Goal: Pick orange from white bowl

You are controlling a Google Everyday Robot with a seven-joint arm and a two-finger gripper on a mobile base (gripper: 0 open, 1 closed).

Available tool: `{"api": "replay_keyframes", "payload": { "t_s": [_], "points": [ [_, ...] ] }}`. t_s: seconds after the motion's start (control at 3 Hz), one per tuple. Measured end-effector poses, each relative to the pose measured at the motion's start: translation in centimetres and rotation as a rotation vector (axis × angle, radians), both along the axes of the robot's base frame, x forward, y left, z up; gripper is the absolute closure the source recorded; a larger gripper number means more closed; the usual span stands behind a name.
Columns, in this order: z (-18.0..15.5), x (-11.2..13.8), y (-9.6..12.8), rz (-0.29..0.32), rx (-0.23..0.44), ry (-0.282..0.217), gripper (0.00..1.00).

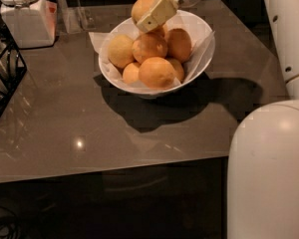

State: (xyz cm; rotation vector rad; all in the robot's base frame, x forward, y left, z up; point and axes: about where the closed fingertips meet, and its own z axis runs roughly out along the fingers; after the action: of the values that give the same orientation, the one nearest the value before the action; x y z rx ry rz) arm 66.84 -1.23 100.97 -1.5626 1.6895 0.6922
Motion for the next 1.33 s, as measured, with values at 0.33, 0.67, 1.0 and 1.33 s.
{"api": "replay_keyframes", "payload": {
  "t_s": [0.33,0.67,1.0,1.33],
  "points": [
    [0.0,0.0,0.0,0.0,0.0,0.0,1.0],
    [1.8,-1.3,-2.7,-0.036,0.051,-0.032,1.0],
    [4.8,-4.5,-5.4,-0.077,0.169,-0.1,1.0],
    [6.9,-8.3,-5.6,-0.094,0.295,-0.18,1.0]
  ]
}}
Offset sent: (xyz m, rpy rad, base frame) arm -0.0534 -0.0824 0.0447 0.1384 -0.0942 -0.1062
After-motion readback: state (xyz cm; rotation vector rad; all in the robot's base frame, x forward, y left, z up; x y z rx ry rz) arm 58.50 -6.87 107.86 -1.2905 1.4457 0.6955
